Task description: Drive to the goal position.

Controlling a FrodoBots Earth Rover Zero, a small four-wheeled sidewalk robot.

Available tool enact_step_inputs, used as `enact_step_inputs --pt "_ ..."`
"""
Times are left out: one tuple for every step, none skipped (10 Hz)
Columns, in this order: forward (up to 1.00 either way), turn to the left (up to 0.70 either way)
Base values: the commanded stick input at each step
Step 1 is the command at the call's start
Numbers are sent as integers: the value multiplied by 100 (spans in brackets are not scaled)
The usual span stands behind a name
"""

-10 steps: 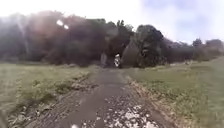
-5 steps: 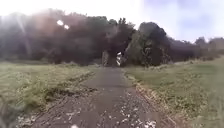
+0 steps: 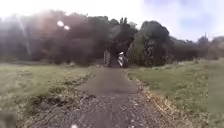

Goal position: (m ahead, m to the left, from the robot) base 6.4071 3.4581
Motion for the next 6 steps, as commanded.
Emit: enact_step_inputs --pt "85 0" --pt "85 0" --pt "85 0" --pt "85 0" --pt "85 -34" --pt "85 -28"
